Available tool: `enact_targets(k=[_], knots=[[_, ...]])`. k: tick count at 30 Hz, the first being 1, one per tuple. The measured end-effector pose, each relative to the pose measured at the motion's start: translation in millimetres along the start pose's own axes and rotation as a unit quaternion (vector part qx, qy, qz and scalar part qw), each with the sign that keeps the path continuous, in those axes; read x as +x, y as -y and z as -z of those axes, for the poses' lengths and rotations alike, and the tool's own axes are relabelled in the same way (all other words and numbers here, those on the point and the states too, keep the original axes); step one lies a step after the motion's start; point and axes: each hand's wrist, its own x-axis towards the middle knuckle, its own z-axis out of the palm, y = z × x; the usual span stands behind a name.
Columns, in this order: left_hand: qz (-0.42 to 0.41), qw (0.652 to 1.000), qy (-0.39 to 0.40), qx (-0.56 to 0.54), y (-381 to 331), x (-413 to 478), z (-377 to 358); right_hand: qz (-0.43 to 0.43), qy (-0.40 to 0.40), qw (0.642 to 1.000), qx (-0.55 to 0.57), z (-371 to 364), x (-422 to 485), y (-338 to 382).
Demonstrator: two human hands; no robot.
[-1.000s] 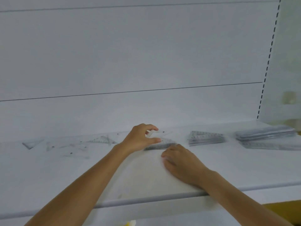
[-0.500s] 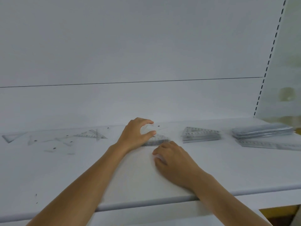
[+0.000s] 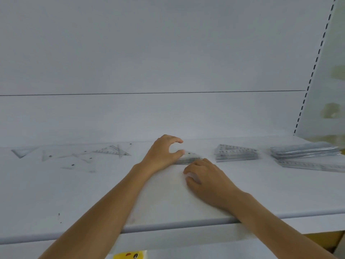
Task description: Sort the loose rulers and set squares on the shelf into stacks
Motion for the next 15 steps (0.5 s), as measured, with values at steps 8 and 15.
enact_targets(k=[8, 15], knots=[[0.017, 0.998, 0.020, 0.056, 47, -36, 81, 0.012, -0.004, 0.999, -0.045, 8, 45, 31], [0.099, 0.992, -0.011, 0.076, 141, -98, 170, 0.015, -0.028, 0.999, 0.011, -25, 113, 119]])
